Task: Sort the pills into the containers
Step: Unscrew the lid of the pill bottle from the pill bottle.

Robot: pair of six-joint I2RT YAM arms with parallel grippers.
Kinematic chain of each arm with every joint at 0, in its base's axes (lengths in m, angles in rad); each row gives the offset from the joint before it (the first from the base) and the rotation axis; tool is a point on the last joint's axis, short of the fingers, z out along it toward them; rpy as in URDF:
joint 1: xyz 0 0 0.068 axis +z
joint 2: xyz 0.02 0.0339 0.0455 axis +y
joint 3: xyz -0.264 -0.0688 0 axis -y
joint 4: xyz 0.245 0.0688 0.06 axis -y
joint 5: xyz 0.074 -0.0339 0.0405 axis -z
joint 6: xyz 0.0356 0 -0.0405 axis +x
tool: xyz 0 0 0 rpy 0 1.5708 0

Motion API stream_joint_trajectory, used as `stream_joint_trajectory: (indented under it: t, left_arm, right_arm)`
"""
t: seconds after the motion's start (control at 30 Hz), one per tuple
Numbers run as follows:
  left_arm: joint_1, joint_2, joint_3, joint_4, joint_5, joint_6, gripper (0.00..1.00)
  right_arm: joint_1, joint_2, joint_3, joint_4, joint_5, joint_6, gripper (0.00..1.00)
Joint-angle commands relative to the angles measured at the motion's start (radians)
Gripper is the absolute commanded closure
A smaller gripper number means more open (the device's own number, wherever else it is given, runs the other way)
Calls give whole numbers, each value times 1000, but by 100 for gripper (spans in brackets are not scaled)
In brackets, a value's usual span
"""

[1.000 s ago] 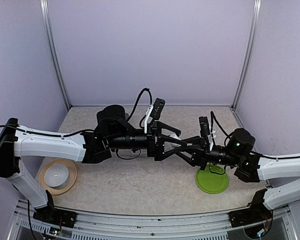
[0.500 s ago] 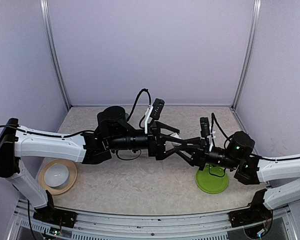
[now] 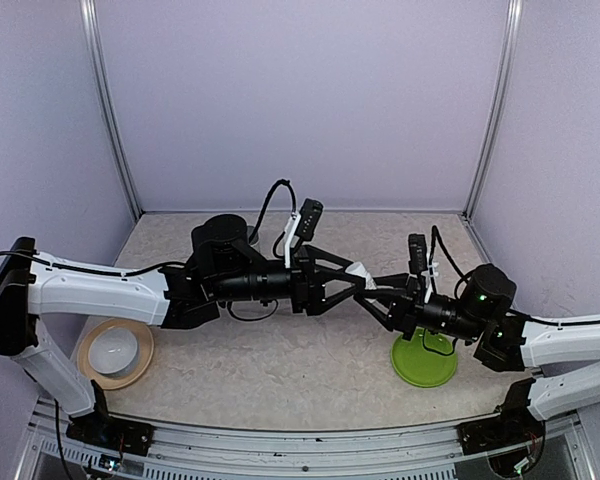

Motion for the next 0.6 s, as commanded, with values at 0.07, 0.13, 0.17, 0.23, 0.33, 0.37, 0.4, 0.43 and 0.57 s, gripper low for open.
stream_joint_trajectory:
  t: [0.07,0.13,0.17,0.23,0.33,0.37,0.4,0.43,0.57]
  left_arm:
    - [7,-16,-1,38,8,-3,37]
    - [11,-13,2,36,3,-7,43]
    - [11,-13,2,36,2,-9,45]
    - [12,-11,2,34,1,-11,50]
    - [14,-9,4,29,-5,-15,60]
    - [15,-7,5,27,-5,-16,61]
    - [15,-6,6,25,-4,-16,63]
    - [15,-4,8,21,-2,-16,65]
    - [15,5,15,12,6,-19,72]
  right_arm:
    - [1,10,-5,-8,-8,-5,91]
    - [1,9,-5,-6,-13,-7,91]
    - [2,7,-6,-7,-16,-10,91]
    - [1,7,-5,-8,-19,-12,91]
    - [1,5,-6,-5,-27,-17,91]
    - [1,5,-6,-6,-28,-17,91]
    - [1,5,-5,-5,-30,-17,91]
    - [1,7,-5,-5,-31,-17,91]
    - [2,10,-3,-2,-39,-17,91]
